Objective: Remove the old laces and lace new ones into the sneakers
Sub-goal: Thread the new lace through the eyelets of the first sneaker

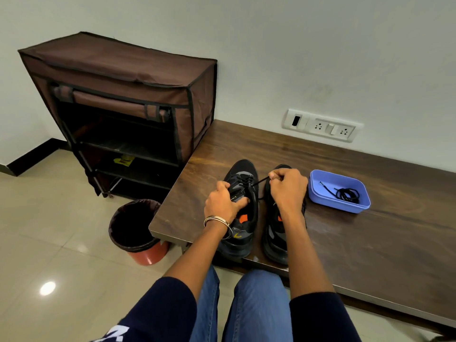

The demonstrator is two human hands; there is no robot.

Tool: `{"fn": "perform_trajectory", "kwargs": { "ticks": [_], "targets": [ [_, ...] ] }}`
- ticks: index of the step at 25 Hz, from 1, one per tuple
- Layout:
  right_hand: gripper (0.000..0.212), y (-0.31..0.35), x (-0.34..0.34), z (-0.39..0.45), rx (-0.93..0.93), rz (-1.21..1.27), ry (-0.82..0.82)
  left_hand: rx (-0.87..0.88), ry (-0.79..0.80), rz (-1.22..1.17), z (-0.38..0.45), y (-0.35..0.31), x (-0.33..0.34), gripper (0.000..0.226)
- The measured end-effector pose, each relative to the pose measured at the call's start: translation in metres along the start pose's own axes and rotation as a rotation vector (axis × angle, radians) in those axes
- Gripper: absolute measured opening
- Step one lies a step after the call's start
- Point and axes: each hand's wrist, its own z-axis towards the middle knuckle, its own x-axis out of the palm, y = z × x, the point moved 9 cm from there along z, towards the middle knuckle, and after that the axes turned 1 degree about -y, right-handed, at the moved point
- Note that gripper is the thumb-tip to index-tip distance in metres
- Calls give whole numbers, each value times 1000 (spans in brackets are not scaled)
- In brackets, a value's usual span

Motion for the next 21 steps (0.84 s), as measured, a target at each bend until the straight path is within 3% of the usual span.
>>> {"fn": "perform_trajectory", "kwargs": {
  "ticks": [3,5,7,9,11,14,17,21],
  "targets": [
    [21,-6,8,-1,102,-29,83,44,11,33,-2,-3,1,56],
    [31,-14,12,0,182,-136,241,138,-44,39,-3,-9,-4,43],
    [22,-10,17,1,165,-193,388,248,-133,121,-3,-17,-10,36],
    [18,1,20,4,90,-100,434,281,-164,186,-2,-19,-9,36],
    [24,6,25,1,151,152,453,258,-124,182,-2,-18,-4,36],
    [21,9,25,-1,162,339,338,264,-87,199,-2,-20,-1,34],
    [18,23,32,1,-21,161,244,209,-95,167,2,-18,-10,33],
    [19,26,85,-13,-181,-151,431,115,-75,99,11,-6,-21,32]
  ]
}}
